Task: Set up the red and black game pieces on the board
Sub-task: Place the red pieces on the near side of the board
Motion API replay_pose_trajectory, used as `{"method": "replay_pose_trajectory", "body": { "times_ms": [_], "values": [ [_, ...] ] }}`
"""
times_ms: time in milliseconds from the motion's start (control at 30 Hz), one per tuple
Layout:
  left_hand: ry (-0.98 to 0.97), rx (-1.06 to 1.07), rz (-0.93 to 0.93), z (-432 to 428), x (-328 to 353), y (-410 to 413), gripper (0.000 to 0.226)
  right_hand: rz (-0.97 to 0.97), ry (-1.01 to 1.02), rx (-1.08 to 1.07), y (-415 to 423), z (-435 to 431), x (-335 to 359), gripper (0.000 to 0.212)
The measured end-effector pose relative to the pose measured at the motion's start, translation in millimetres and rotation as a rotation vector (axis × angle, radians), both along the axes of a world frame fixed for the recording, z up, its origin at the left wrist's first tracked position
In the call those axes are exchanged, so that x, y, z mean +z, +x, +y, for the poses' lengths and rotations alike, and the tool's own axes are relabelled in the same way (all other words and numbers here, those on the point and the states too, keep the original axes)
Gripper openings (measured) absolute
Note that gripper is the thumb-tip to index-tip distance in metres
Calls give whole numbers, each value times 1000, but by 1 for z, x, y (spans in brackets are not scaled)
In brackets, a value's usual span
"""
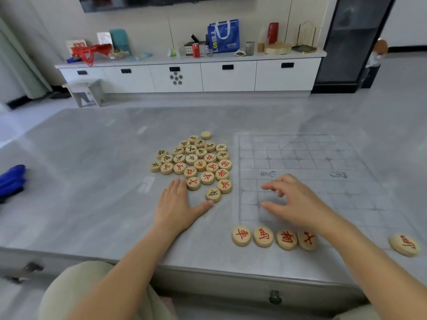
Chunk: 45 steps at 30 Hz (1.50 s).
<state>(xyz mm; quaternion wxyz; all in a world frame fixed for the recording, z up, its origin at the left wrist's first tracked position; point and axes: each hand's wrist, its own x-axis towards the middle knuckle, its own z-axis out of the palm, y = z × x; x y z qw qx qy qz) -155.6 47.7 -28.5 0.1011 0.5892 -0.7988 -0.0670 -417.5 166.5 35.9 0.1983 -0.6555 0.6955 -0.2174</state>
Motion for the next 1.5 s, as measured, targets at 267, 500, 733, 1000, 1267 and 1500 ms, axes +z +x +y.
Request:
{"method": "replay_pose_trajectory", "body": {
  "times_ms": [267, 500, 733, 1000, 1267, 1500],
  "values": [
    [26, 1, 34, 5, 5, -2, 101, 69, -16, 20, 44, -71, -9, 36],
    [28, -1, 60, 5, 3, -2, 67, 58, 30, -41, 47, -114, -28, 32],
    [57, 15, 67, 4, 4, -4, 62, 115, 143, 77, 48, -139, -22, 50],
    [49, 19, 78, 7, 9, -4, 61, 176, 57, 59, 56, -126, -21, 39],
    [51, 6, 94, 7, 11, -3, 59, 99, -26, -59, -9, -50, 2, 32],
    [0, -17, 43, 7, 11, -3, 48, 128, -25, -360, -109, 55, 11, 33]
  ]
}}
